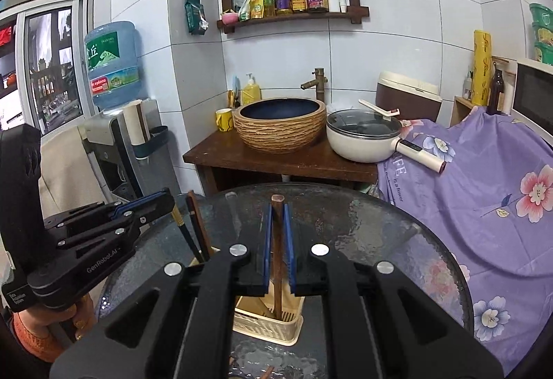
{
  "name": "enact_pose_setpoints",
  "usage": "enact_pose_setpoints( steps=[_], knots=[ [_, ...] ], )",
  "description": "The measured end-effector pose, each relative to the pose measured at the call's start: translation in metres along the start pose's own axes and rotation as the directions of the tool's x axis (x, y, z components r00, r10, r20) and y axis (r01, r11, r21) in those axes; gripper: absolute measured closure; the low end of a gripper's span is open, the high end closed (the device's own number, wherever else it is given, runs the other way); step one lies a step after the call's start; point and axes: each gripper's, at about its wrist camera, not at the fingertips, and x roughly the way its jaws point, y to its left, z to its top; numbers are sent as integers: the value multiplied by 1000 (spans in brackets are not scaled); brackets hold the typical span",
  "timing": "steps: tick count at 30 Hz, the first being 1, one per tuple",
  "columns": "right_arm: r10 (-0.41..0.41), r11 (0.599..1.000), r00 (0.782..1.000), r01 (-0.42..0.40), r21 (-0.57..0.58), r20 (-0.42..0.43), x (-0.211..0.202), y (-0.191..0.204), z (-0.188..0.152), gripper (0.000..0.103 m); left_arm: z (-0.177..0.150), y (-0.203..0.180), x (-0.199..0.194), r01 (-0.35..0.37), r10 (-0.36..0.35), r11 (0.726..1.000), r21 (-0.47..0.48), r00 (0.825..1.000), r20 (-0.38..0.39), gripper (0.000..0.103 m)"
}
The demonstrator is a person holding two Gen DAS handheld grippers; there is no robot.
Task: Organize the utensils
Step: 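Carry both chopsticks over the holder, lower them in and open both tools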
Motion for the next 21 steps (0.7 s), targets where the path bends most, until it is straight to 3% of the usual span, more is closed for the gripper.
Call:
enact_pose_setpoints(
  steps=[8,11,13,14,15,16,17,19,21],
  knots=[
    [-26,1000,999,26,10,-34,14,-6,-16,95,-19,4,14,-13,13,1000,-1,998,-56,96],
    [-28,1000,999,28,13,-35,16,-8,-23,95,-24,4,12,-4,4,1000,1,999,-49,91],
    [-33,999,999,34,10,-34,17,-9,-26,95,-26,1,7,-21,22,999,26,999,-30,77],
    [-32,999,999,33,11,-27,15,-9,-28,92,-27,0,2,-33,33,999,34,999,-11,59],
    [-32,999,999,32,13,-13,12,-10,-30,78,-29,0,-5,-40,40,999,31,999,13,44],
    [-43,999,999,43,13,0,9,-11,-32,65,-30,2,-13,-41,40,999,22,998,38,39],
    [-56,998,998,55,15,13,6,-12,-33,37,-32,2,-21,-36,35,999,14,997,64,29],
    [-72,997,994,70,31,79,-8,-16,-39,34,-39,5,-41,-34,33,999,0,992,121,17],
    [-70,997,994,67,40,79,-16,-17,-47,33,-49,8,-59,-56,56,998,-5,984,168,5]
  ],
)
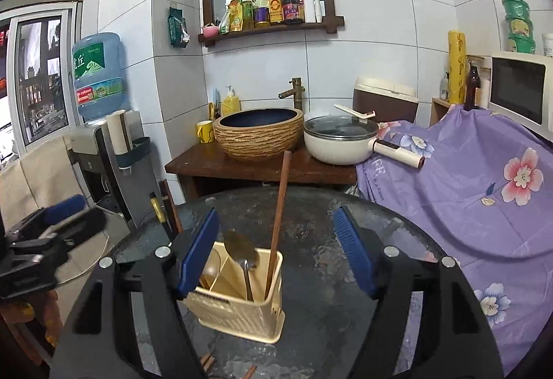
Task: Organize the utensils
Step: 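Move both tools back down to the remaining wooden chopsticks on the table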
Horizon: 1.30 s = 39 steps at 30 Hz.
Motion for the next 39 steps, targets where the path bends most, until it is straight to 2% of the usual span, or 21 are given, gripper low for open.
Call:
enact_pose_setpoints(
  steps=[3,7,10,12,16,20,22,25,27,29,34,39],
  knots=[
    [-16,1000,999,17,21,-34,-9,-3,-19,30,-15,6,-15,-35,35,999,15,999,-4,6],
    [4,1000,993,-1,28,-120,-13,-1,-58,28,-44,13,-18,-46,50,998,40,993,-105,6],
    [14,999,982,-8,33,-191,-10,3,-88,28,-72,18,-16,-84,101,991,100,979,-175,6],
    [17,999,966,-8,37,-259,-4,6,-112,28,-94,23,-11,-115,141,985,130,967,-211,6],
    [22,999,933,-12,32,-359,8,17,-150,28,-130,27,2,-93,137,985,147,936,-325,6],
    [8,1000,899,1,20,-437,20,27,-184,28,-149,23,4,-92,155,978,186,921,-358,6],
    [-9,1000,880,12,5,-475,23,32,-198,29,-156,22,3,-71,139,979,189,915,-378,6],
    [-54,998,864,36,-46,-500,20,40,-214,29,-166,21,0,-50,127,979,197,906,-404,11],
    [-67,997,857,41,-62,-511,18,41,-220,29,-175,19,0,-24,112,979,202,892,-437,20],
    [-53,998,848,29,-54,-527,17,41,-226,29,-179,16,0,-1,95,980,199,881,-464,25],
    [-45,997,837,4,-76,-546,16,50,-233,29,-193,5,0,84,27,979,186,850,-526,34],
    [-59,995,830,3,-100,-554,17,55,-236,29,-204,-6,4,119,16,972,202,827,-562,36]
  ],
)
